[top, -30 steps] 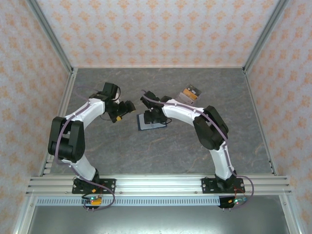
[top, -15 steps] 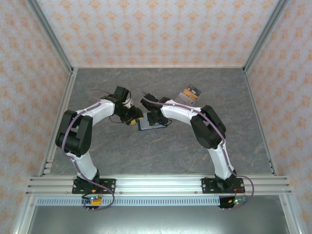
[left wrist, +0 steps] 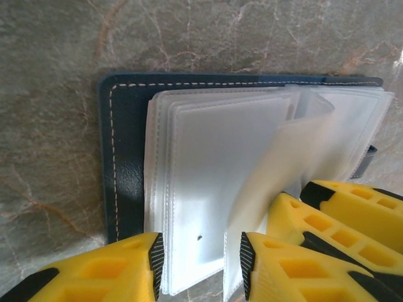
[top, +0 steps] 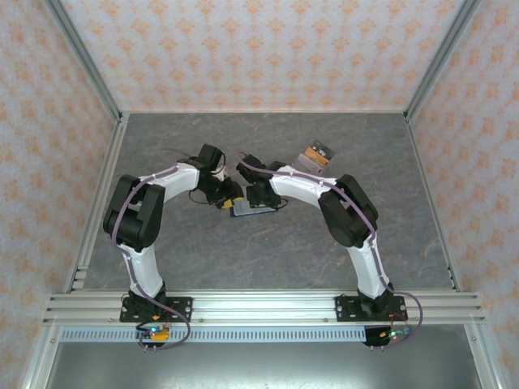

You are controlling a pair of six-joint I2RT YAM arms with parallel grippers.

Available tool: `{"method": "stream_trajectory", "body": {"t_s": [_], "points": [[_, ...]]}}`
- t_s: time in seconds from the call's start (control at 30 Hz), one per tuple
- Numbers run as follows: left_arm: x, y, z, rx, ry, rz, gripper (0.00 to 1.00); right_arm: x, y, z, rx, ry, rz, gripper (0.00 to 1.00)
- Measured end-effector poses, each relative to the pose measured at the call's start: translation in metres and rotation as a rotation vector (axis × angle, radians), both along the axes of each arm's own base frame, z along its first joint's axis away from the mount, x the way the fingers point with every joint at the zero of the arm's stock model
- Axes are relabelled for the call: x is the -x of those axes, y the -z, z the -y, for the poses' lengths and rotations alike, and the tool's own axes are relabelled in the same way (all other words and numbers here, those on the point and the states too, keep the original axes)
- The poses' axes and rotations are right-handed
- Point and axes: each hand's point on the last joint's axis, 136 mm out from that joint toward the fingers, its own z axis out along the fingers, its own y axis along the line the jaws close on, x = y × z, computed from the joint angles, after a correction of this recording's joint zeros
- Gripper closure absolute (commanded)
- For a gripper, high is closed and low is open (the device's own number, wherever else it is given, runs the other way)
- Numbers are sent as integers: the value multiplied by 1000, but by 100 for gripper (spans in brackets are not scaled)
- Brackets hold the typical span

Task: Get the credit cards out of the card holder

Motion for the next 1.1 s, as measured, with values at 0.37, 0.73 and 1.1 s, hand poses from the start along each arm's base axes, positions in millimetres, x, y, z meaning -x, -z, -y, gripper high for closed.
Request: {"method": "stream_trajectory", "body": {"t_s": [0.37,0.73,1.1], "points": [[-2,7,3,5,4,-19,65,0,0,0,-1,0,-1,67],[-1,3,11,48,23,-20,67,0,0,1,-19,2,-7,68],[-10,-7,24,125,38,23,70,-1,-2,3,-114,31,-20,68]]}}
